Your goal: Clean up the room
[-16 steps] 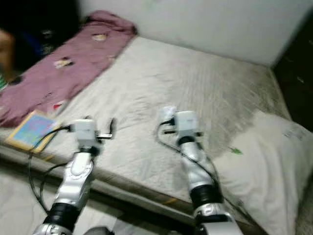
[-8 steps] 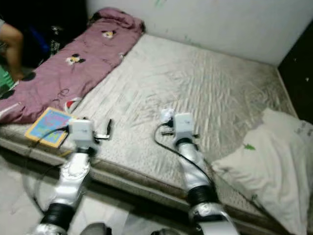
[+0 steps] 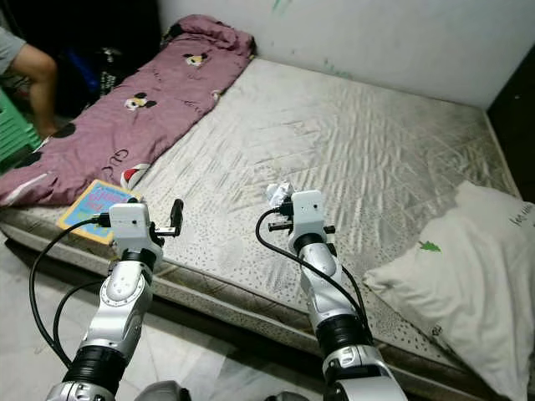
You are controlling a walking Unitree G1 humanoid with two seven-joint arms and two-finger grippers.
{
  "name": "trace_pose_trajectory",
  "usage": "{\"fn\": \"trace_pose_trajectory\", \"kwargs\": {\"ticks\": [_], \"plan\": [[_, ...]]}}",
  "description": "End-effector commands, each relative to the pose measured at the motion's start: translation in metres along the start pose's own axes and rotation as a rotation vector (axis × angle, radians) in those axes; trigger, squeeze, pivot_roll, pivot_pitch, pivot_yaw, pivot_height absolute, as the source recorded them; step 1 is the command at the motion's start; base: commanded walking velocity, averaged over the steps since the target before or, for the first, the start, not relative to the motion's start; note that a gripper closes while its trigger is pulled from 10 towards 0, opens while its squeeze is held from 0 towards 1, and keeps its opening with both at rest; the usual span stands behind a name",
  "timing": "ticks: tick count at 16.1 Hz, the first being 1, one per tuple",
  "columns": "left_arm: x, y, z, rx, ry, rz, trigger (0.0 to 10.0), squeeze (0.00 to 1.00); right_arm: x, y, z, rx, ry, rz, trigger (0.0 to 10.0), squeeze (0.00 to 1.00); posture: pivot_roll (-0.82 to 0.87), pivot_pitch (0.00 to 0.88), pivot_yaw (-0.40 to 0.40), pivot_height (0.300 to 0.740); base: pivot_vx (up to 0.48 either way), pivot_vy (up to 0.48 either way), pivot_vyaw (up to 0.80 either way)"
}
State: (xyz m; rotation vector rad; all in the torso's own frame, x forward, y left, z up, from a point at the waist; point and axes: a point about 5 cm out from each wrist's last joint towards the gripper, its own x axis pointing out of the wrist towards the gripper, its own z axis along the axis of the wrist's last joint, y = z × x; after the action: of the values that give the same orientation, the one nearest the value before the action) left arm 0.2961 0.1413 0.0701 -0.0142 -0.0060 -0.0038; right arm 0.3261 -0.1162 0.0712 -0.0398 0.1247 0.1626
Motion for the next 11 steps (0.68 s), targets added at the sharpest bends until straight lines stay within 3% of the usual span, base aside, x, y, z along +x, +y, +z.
{"fn": "trace_pose_trajectory", "kwargs": {"ticks": [1,11], "plan": [[0.0015,-0.0041,0.0011,-0.003,-0.002,-0.017,10.0,0.0,-0.0004,-0.0043,-0.0024,0.009,0.02,-0.016,10.0,0.0,0.11,0.0,-0.067,0.74,0.0,0.0,-0.8],[0.0019,-0.0066,0.0004,-0.035,0.011,-0.026,10.0,0.0,0.0007,-0.0044,-0.002,0.005,0.026,-0.009,10.0,0.0,0.11,0.0,-0.07,0.74,0.0,0.0,-0.8]]}}
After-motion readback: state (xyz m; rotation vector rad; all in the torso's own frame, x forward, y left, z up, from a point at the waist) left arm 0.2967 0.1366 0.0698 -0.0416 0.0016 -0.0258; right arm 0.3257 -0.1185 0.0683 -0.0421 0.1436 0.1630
